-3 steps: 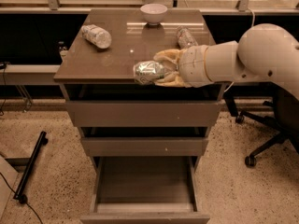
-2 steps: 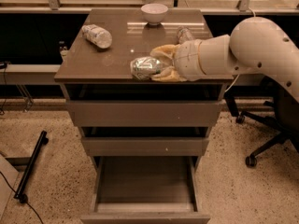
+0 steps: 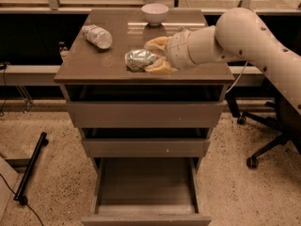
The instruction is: Pick 7up can from bottom drawer and place on counter
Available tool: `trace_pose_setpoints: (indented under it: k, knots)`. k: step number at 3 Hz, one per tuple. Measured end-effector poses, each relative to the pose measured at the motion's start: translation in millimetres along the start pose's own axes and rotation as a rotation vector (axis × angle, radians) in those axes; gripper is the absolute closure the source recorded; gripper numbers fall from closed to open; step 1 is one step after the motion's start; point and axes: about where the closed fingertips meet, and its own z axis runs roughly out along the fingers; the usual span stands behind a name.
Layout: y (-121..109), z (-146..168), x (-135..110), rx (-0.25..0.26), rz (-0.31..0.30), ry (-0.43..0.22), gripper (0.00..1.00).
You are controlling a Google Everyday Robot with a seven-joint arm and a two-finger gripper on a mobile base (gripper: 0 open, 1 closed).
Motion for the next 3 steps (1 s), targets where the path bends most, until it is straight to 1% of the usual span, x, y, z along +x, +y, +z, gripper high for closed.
trace_pose_setpoints:
  k: [1, 2, 3]
  knots:
    - [-16, 17, 4, -0.006, 0.027, 0.003, 1.0]
    - [-32, 33, 9, -0.013, 0.055, 0.012, 0.89]
    - [-44, 49, 14, -0.026, 0.071, 0.04, 0.72]
